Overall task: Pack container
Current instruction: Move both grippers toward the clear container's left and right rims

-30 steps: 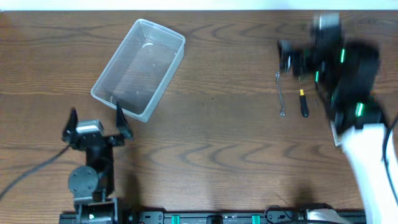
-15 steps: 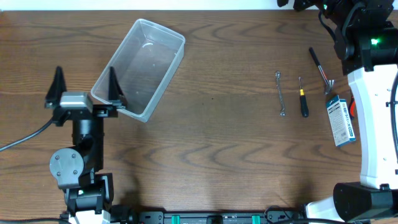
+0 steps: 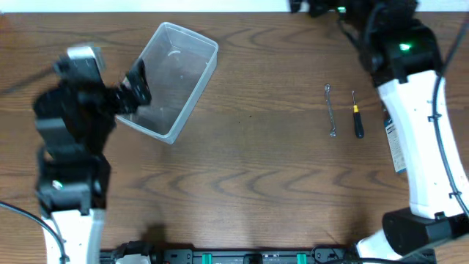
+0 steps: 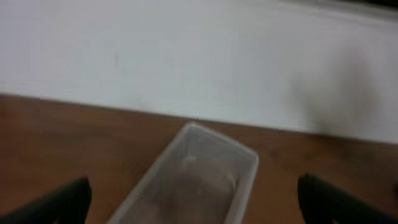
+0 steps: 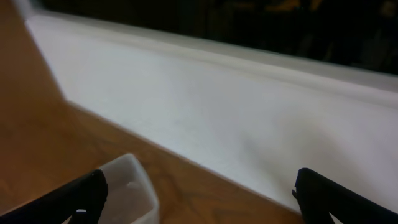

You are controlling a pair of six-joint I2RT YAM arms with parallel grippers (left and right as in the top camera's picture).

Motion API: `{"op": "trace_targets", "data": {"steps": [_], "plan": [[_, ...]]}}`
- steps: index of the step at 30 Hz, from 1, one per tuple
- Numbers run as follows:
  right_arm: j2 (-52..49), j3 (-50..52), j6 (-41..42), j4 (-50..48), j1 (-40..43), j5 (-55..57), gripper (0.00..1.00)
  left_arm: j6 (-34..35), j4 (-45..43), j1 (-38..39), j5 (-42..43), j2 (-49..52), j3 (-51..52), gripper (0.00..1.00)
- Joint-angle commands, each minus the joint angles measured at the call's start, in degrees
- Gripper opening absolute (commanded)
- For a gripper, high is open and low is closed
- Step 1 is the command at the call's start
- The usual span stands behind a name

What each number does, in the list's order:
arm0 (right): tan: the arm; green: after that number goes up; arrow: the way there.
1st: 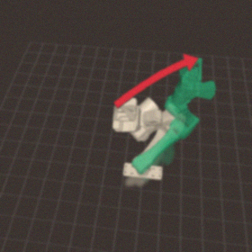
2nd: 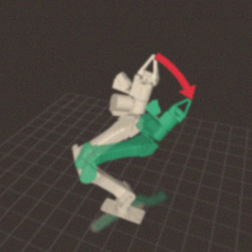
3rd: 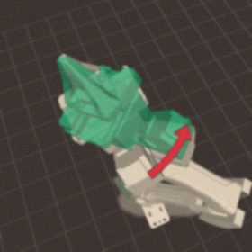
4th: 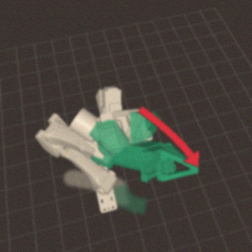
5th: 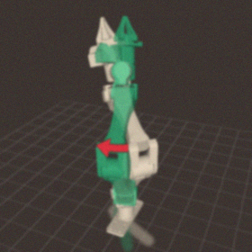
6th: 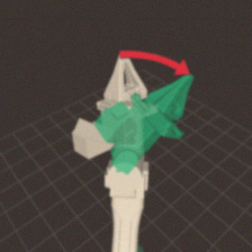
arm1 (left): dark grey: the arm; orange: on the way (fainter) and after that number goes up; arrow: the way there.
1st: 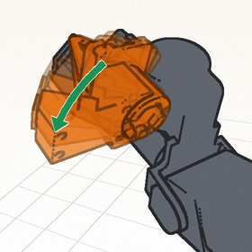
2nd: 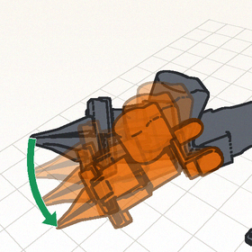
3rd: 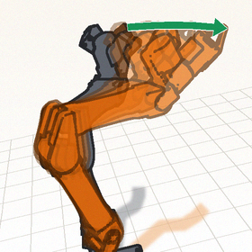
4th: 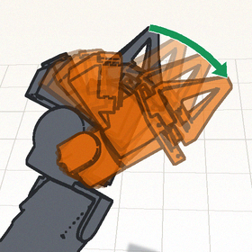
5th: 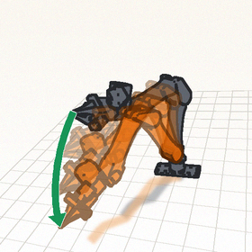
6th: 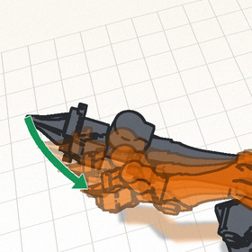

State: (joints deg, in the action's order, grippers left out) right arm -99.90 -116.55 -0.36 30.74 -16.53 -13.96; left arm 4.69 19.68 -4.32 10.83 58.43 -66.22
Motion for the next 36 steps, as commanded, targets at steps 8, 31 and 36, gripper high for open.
{"op": "trace_targets", "data": {"steps": [8, 31, 36], "plan": [[-16.0, -18.5, -0.4, 18.6, -4.2, 5.5, 0.99, -6.2, 25.7, 0.2, -10.7, 14.2, -23.0, 0.98], [-30.4, -22.6, -9.6, 28.0, -16.5, 5.2, 0.99, -5.9, 31.7, 0.2, -5.5, 24.1, -22.0, 0.98], [-31.6, -22.5, -9.6, 28.6, -17.6, 5.4, 0.99, -5.9, 32.4, 0.2, -3.3, 29.0, -22.0, 0.83]]}}
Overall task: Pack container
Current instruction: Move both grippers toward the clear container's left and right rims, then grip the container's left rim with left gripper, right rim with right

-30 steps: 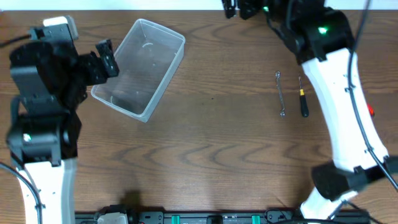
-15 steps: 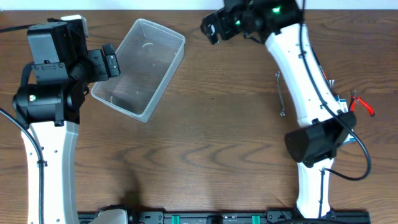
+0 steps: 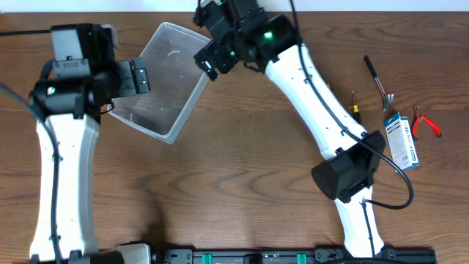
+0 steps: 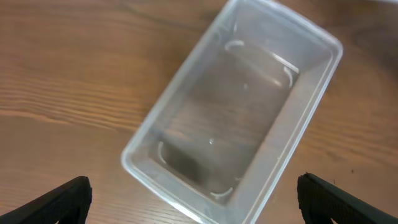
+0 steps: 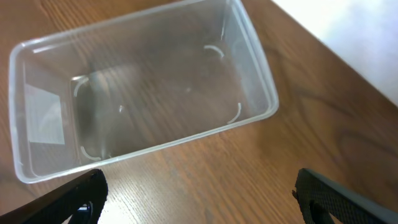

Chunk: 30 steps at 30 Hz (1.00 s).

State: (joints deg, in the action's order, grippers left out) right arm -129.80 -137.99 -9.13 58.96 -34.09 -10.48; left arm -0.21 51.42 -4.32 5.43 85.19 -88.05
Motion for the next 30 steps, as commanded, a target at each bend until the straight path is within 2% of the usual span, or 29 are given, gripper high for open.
{"op": "trace_targets", "data": {"steps": [1, 2, 3, 7, 10, 13, 15, 19, 23, 26, 30], "plan": [[-1.7, -1.0, -0.8, 0.6, -0.1, 1.9, 0.99, -1.0, 0.9, 0.2, 2.1, 3.3, -0.2, 0.63], [-1.7, -1.0, -0.8, 0.8, -0.1, 1.9, 0.99, -0.3, 1.3, 0.2, 2.1, 4.2, -0.2, 0.54], [-1.7, -1.0, -0.8, 0.9, -0.1, 1.9, 0.99, 0.7, 1.5, 0.2, 2.1, 5.0, -0.2, 0.49], [-1.7, -1.0, 0.9, 0.1, 0.5, 2.4, 0.99, 8.5, 2.8, 0.1, 2.1, 7.8, -0.2, 0.46], [-1.7, -1.0, 4.8, -1.3, 1.4, 2.4, 0.99, 16.0, 5.0, 0.1, 2.1, 9.4, -0.2, 0.26], [-1.7, -1.0, 5.3, -1.6, 1.9, 3.3, 0.99, 20.7, 6.7, 0.0, 2.1, 10.0, -0.2, 0.2], [-1.7, -1.0, 5.9, -1.5, 1.9, 5.2, 0.99, 24.0, 8.5, -0.1, 2.1, 9.9, -0.2, 0.11], [-1.8, -1.0, 5.9, -1.5, 1.9, 8.7, 0.99, 28.3, 11.5, -0.8, 2.1, 9.9, -0.2, 0.09], [-1.8, -1.0, 5.9, -1.5, 2.1, 9.2, 0.99, 37.0, 12.9, -2.4, 2.1, 9.9, -0.2, 0.09], [-1.9, -1.0, 6.6, -1.5, 2.2, 9.2, 0.99, 37.4, 12.6, -4.1, 2.1, 10.0, -0.2, 0.06], [-2.3, -1.0, 7.0, -1.7, 2.3, 9.2, 0.99, 37.4, 12.3, -5.7, 3.2, 10.2, 0.0, 0.06]]}}
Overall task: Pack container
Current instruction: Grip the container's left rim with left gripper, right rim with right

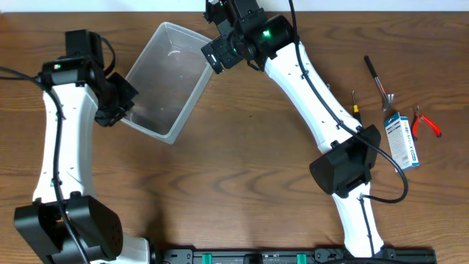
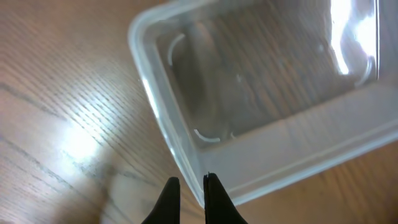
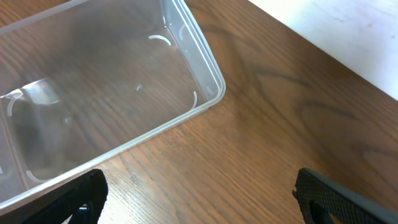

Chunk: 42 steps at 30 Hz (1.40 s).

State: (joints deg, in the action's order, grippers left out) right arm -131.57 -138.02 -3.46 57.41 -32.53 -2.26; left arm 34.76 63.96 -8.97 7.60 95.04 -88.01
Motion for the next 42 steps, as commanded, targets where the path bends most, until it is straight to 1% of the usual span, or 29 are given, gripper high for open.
{"op": "trace_targets", "data": {"steps": [1, 10, 17, 21, 29, 31, 33, 34, 38, 39, 42], "plan": [[-0.8, -1.0, 1.3, -0.2, 0.7, 1.0, 0.99, 2.4, -0.7, -1.3, 1.6, 0.4, 0.2, 0.06], [-3.1, -1.0, 1.3, 0.1, 0.7, 0.9, 0.99, 2.4, -9.7, -1.4, 3.0, 0.4, 7.1, 0.06], [-3.5, -1.0, 1.3, 0.0, 0.7, 0.9, 0.99, 1.5, -16.7, -1.1, 11.1, 0.4, 13.4, 0.06], [-3.5, -1.0, 1.2, 0.2, 0.7, 0.9, 0.99, 1.5, -19.5, -0.2, 13.7, 0.4, 16.2, 0.06], [-3.6, -0.9, 1.1, 0.1, 0.7, -1.2, 0.98, 1.5, -20.2, 2.9, 13.9, 0.4, 17.8, 0.06], [-3.6, -0.9, 1.1, -0.3, 0.6, -1.4, 0.94, 1.5, -20.3, 3.3, 13.9, 0.4, 17.8, 0.06], [-3.6, -0.9, 1.3, -0.9, 0.6, -1.4, 0.86, 1.5, -20.2, 3.6, 13.9, 0.4, 17.8, 0.06], [-3.6, -0.9, 1.4, -1.2, 0.6, -1.4, 0.83, 1.5, -20.2, 3.6, 13.9, 0.4, 17.8, 0.06], [-3.9, -0.9, 3.2, -1.5, 0.6, -1.4, 0.84, 1.0, -20.2, 3.6, 13.9, 0.4, 17.8, 0.06], [-4.1, -0.9, 3.5, -1.5, 0.6, -1.4, 0.85, 1.0, -20.2, 3.6, 13.9, 0.4, 17.8, 0.07], [-5.9, -0.9, 4.4, -2.3, 0.6, -1.4, 0.89, 0.9, -20.2, 3.6, 13.9, 0.4, 17.8, 0.05]]}}
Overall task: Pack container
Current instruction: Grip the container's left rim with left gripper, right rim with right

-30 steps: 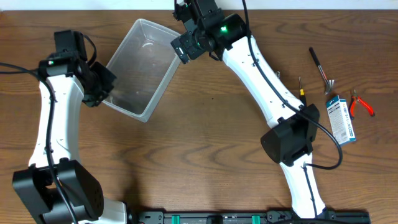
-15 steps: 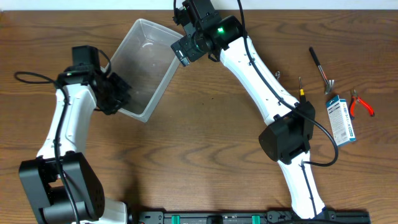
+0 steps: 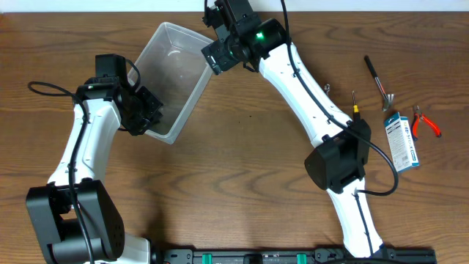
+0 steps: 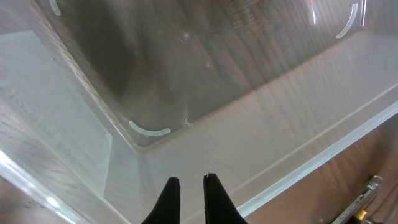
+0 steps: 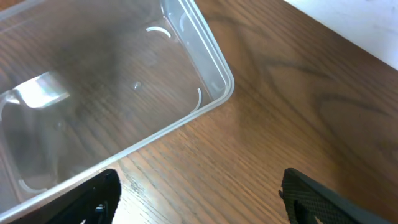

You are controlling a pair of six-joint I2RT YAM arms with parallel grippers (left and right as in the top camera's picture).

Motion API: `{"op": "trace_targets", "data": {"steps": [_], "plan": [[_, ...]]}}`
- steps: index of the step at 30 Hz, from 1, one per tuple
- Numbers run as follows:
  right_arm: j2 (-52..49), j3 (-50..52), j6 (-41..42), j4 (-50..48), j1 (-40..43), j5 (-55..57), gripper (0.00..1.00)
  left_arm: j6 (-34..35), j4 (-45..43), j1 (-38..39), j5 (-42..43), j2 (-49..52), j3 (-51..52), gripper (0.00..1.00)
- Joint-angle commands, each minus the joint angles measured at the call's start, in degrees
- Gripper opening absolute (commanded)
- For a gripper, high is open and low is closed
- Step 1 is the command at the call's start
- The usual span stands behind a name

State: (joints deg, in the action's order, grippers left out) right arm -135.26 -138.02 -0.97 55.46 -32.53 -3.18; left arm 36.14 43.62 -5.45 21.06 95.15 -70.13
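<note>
A clear, empty plastic container (image 3: 176,66) lies askew at the back left of the wooden table; it also fills the left wrist view (image 4: 249,74) and the right wrist view (image 5: 93,93). My left gripper (image 3: 150,110) is at its near left wall. Its fingers (image 4: 189,182) are shut, with only a thin slit between them, pointing down over the inside of that wall. Whether they touch the plastic I cannot tell. My right gripper (image 3: 218,53) hovers wide open (image 5: 199,205) beside the container's far right corner, holding nothing.
Hand tools lie at the right: a small screwdriver (image 3: 355,108), a dark-handled tool (image 3: 378,77), a blue package (image 3: 401,141) and red pliers (image 3: 425,121). The right arm (image 3: 308,95) stretches across the table's middle.
My left gripper, still shut, has moved from outside the container's near left corner to over the inside of its near wall. The right gripper shifted only slightly. The container stayed where it was.
At first the left gripper was open near the container and the right arm was at the far right. Then both open grippers hung over the container. Then the left gripper was shut by the near left corner, and now it is at the wall's inside.
</note>
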Motion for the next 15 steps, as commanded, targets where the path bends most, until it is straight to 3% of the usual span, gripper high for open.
{"op": "trace_targets", "data": {"steps": [1, 15], "plan": [[-3.0, -0.9, 2.3, -0.5, 0.6, -0.5, 0.91, -0.5, 0.2, 0.1, 0.4, 0.3, 0.0, 0.06], [-8.2, -0.9, 6.8, -7.8, 0.1, -1.8, 0.94, -3.1, 0.6, 0.1, 0.6, 0.3, 0.0, 0.06]]}}
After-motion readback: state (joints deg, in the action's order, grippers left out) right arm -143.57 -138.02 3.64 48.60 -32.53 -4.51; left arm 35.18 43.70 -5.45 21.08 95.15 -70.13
